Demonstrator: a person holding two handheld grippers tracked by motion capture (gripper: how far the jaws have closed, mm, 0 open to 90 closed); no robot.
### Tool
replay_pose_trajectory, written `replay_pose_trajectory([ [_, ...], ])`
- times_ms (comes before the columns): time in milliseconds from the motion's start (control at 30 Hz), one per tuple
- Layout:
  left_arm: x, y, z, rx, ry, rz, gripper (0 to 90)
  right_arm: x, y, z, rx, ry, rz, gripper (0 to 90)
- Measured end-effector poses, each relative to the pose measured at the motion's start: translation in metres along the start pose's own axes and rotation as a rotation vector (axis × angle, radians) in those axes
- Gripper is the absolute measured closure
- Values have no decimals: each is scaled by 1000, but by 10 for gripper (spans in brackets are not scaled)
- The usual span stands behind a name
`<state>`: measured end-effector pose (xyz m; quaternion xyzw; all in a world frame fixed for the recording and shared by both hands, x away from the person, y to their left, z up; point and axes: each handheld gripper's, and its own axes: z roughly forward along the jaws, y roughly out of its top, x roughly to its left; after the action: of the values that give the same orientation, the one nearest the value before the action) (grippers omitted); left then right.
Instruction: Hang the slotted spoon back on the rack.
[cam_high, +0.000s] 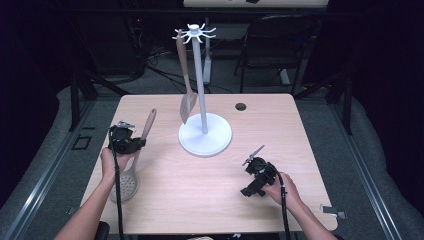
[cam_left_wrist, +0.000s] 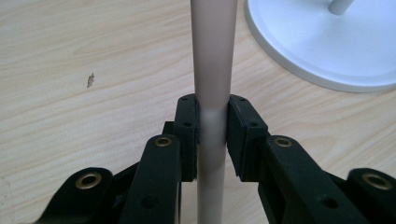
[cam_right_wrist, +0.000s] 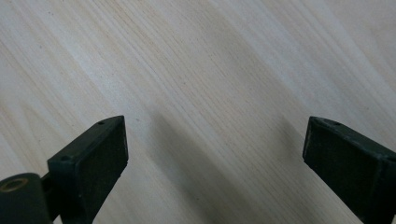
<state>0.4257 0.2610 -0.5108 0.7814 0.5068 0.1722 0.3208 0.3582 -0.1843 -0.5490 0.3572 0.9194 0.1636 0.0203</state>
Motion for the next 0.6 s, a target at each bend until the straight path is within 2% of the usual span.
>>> replay_pose_trajectory([
  [133,-2,1,-3,-22,-4,5,751,1,0,2,-8,6,8,63],
  [400,-5,3,-12,-106,-3,11,751,1,2,1,2,8,-2,64],
  [600,-9,5,-16,-154,20,33,751,1,2,1,11,0,-8,64],
])
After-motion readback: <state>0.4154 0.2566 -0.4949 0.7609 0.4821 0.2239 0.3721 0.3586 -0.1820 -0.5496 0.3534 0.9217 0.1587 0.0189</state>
